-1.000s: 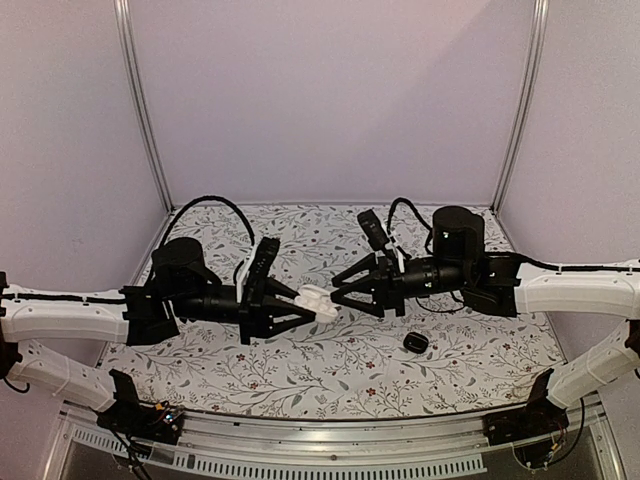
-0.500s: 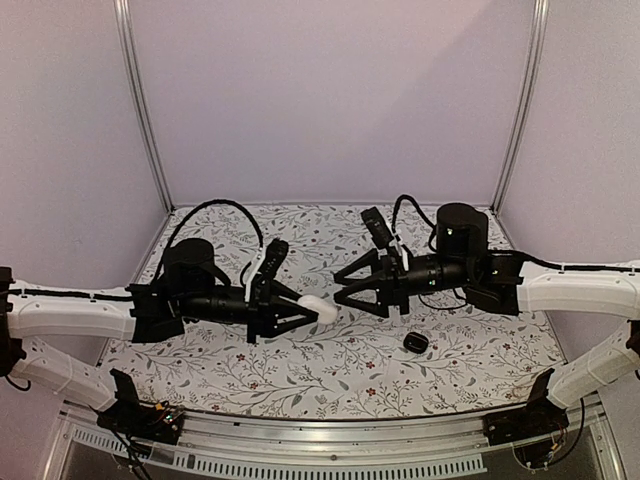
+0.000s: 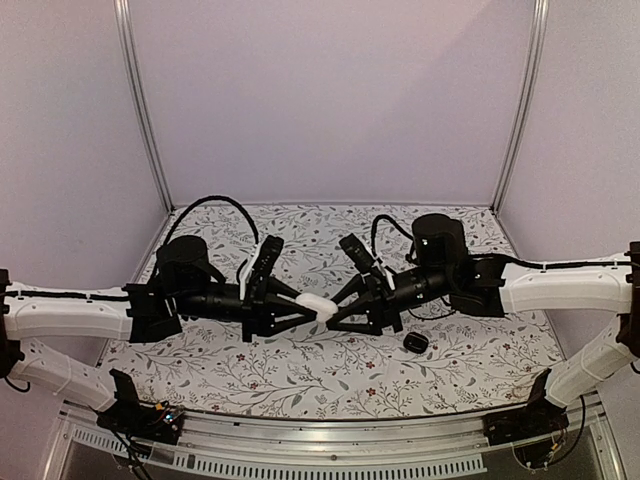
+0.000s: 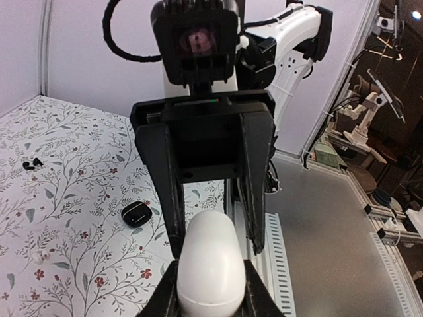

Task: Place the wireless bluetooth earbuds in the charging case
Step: Pass from the left arm to the right

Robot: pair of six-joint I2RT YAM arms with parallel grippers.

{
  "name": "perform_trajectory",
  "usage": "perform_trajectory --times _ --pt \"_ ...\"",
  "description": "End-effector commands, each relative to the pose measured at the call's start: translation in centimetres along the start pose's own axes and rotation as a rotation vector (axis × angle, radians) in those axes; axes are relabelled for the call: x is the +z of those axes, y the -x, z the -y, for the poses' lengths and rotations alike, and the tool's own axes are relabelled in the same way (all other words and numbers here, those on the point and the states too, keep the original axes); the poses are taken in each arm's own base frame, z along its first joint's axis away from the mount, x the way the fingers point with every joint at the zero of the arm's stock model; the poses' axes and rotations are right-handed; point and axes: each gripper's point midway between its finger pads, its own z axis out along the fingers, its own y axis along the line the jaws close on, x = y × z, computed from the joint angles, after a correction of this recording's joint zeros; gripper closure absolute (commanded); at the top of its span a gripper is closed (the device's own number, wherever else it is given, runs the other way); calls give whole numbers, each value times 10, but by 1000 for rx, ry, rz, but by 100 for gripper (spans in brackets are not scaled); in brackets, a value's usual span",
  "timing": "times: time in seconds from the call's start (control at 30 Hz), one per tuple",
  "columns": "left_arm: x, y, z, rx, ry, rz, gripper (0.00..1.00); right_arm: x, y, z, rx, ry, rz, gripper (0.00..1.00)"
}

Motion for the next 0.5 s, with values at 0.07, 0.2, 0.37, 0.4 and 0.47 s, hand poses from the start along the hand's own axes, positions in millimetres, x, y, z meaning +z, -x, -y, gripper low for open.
perform_trajectory --times 0.07,0.2,0.37,0.4,0.47 --pt "-6 21 7 33 -16 63 100 4 9 -2 -20 9 2 63" --pt "-6 20 6 29 -18 59 100 3 14 -3 -25 15 16 66" --pt "-7 20 7 30 -15 61 100 6 14 -2 -13 19 15 71" --pt "-7 20 7 31 -14 61 100 7 13 -1 -8 19 11 72" --pt "-7 19 6 31 -9 58 100 7 11 -1 -7 18 9 77"
